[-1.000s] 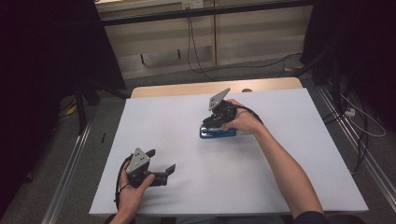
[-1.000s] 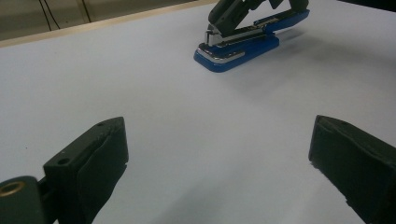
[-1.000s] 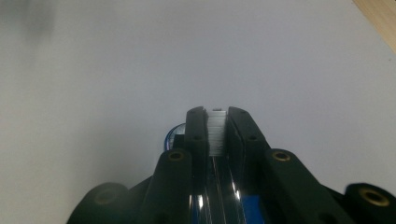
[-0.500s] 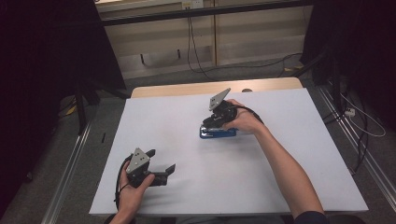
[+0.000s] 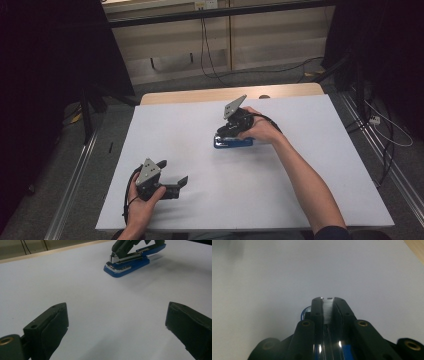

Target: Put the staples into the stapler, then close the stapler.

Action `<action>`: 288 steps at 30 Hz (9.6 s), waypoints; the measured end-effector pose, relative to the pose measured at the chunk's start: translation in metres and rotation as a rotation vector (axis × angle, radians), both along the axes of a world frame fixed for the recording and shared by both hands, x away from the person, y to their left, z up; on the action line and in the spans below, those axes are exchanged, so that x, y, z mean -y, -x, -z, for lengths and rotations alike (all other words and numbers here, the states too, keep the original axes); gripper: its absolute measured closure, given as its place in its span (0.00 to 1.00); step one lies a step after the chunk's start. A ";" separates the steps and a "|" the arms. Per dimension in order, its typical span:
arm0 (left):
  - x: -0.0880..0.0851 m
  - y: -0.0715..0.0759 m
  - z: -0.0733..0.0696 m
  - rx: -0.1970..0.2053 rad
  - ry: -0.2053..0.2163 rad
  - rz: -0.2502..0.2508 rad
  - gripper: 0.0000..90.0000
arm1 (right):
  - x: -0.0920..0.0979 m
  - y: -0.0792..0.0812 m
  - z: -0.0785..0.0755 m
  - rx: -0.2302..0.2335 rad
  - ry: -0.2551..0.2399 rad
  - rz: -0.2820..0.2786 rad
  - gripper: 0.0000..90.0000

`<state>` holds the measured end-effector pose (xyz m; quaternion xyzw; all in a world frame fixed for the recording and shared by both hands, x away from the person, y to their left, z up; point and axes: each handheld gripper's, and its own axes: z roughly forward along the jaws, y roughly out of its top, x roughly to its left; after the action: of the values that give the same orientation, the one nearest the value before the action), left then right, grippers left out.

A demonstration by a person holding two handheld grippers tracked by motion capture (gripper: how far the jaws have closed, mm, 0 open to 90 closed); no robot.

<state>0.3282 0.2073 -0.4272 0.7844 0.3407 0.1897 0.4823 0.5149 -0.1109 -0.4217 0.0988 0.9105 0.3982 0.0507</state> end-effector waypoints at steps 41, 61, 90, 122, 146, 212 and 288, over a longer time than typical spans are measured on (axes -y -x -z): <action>0.000 -0.001 0.001 -0.004 -0.003 -0.001 0.05 | 0.009 0.001 0.001 -0.078 -0.097 0.257 0.34; -0.001 -0.002 0.000 0.003 0.001 -0.019 0.05 | 0.031 0.016 0.000 -0.041 -0.189 0.529 0.04; 0.006 -0.006 0.003 0.003 0.000 -0.025 0.06 | 0.060 0.066 -0.001 0.107 -0.220 0.765 0.05; 0.021 -0.040 0.006 0.028 -0.038 -0.087 0.05 | 0.109 0.118 -0.003 0.183 -0.313 0.871 0.05; 0.079 -0.076 -0.004 0.049 -0.042 -0.020 0.08 | 0.127 0.137 0.007 0.160 -0.267 0.898 0.05; 0.134 -0.107 0.006 -0.019 -0.003 0.056 0.62 | 0.149 0.129 0.028 0.038 -0.243 0.858 1.00; 0.129 -0.118 0.025 -0.040 -0.124 0.087 1.00 | 0.131 0.103 0.034 -0.019 -0.001 0.847 1.00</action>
<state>0.4465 0.0784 -0.4526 0.8304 0.3034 0.1737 0.4337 0.4118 -0.2416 -0.4556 0.4679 0.7897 0.3419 0.2014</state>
